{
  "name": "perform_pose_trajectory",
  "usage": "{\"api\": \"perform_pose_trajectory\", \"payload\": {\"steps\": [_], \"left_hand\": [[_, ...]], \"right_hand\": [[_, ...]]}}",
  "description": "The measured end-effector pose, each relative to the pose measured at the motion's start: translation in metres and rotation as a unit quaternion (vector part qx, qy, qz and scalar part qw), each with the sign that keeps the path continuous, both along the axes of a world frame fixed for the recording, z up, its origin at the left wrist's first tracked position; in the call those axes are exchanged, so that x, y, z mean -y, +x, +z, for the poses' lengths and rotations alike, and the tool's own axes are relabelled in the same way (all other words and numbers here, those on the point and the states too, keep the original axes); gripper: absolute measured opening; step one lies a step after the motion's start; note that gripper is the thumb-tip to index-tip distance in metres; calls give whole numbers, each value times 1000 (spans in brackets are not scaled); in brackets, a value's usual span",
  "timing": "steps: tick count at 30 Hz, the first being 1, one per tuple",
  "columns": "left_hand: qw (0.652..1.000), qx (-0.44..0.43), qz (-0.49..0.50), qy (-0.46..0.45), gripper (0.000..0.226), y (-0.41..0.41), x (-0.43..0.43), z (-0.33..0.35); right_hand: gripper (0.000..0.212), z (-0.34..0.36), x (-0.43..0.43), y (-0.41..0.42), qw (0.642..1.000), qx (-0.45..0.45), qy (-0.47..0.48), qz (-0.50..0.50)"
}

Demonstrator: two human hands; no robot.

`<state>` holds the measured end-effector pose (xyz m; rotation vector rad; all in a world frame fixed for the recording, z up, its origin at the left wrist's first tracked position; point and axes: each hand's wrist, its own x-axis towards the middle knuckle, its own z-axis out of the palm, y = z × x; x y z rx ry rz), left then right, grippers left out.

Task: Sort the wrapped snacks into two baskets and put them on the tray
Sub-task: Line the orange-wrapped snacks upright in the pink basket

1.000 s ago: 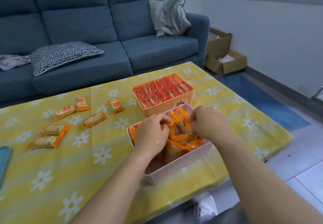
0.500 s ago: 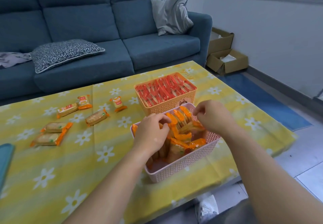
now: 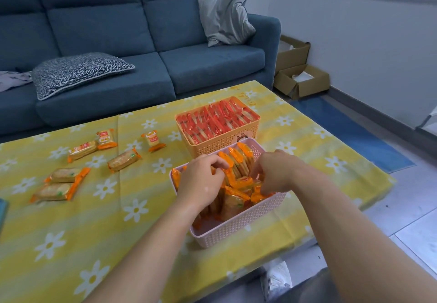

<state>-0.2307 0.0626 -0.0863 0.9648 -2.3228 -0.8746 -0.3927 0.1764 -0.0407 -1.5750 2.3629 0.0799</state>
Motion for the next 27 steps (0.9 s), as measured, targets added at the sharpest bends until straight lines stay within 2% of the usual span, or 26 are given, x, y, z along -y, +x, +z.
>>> {"api": "perform_pose_trajectory", "payload": {"steps": [3,5,7,9,12,14,18,24,27], "left_hand": [[1000,0,1,3,26,1,1,-1],[1000,12,-8,-10,24,1,1,0],[997,43,-23,-52,24,0,0,2],[991,72,-37,-102,23,-2,-1,2],[975,132,-78,-158,26,-6,-4,3],[967,166,-110,-160,30,-6,-4,2],[972,159,-137,-108,35,4,1,3],[978,153,-131,-59,41,7,9,5],[981,145,-101,-81,25,4,7,2]], "right_hand": [[35,0,-2,-1,1000,0,27,-14],[29,-2,1,3,999,-32,25,-22],[25,-4,6,8,997,-65,12,-34],[10,-7,11,13,994,-97,-6,-46],[9,-13,15,16,991,-111,-30,-64],[15,-16,15,16,991,-113,-42,-66],[11,-13,12,5,994,-48,-63,-76],[34,-10,15,-4,965,121,-147,-180],[29,-13,22,4,960,128,-153,-196]]}}
